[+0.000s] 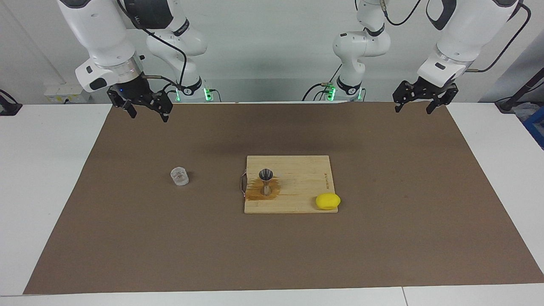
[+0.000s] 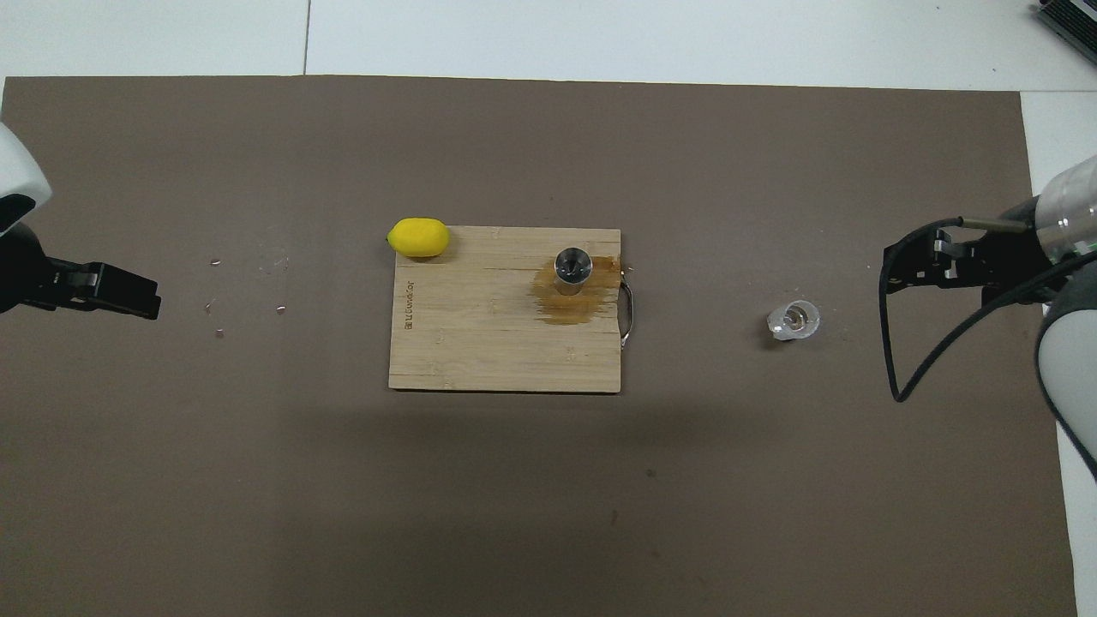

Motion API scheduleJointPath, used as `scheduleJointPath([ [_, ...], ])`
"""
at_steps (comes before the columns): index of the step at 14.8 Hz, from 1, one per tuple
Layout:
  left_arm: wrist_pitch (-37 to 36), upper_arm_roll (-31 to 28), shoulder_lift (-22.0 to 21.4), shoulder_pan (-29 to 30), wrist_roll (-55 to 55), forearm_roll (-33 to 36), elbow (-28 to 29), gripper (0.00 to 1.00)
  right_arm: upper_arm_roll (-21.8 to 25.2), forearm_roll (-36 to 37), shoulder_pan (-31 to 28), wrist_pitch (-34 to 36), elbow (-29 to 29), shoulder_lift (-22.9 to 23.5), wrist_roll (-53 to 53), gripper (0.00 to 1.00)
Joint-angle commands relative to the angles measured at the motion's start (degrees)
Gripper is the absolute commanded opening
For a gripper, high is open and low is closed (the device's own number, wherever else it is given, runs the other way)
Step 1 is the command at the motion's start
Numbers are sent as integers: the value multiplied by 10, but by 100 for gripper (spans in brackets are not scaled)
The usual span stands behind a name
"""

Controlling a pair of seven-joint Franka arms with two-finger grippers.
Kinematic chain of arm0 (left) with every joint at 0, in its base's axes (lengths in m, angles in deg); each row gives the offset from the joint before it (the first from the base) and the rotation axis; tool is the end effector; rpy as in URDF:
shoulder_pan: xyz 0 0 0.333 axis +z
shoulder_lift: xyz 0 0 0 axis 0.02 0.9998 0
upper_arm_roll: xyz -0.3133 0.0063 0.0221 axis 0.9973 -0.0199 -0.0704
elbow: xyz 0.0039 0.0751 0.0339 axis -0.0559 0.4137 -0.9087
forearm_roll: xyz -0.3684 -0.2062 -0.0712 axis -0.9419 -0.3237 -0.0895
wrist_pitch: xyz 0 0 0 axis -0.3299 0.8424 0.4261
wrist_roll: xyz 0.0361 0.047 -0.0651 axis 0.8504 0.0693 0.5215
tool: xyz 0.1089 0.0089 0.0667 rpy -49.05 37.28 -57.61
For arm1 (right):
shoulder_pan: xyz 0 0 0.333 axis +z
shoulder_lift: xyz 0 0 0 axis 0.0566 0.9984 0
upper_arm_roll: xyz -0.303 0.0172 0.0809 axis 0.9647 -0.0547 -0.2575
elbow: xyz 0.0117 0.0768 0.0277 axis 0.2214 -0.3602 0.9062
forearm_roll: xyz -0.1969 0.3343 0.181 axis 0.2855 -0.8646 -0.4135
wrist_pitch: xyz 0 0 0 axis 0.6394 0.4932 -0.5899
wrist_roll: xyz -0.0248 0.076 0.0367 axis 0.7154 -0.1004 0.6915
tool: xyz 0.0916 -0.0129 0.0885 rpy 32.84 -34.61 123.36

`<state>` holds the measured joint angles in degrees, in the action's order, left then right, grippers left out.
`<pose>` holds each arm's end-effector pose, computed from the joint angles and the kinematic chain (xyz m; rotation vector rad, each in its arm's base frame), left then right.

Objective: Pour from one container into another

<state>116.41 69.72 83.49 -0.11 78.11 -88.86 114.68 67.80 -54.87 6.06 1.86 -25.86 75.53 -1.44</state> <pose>0.5673 -0.0538 0.5991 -3.1276 0.2382 0.0889 0.5854 0.0473 0.5899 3.1128 -0.2844 -0.0804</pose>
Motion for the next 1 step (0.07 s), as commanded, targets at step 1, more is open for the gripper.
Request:
scheduleJointPath([
  [1, -8, 6, -11, 7, -5, -3, 6, 100, -3, 8, -1, -12, -21, -17, -17, 100],
])
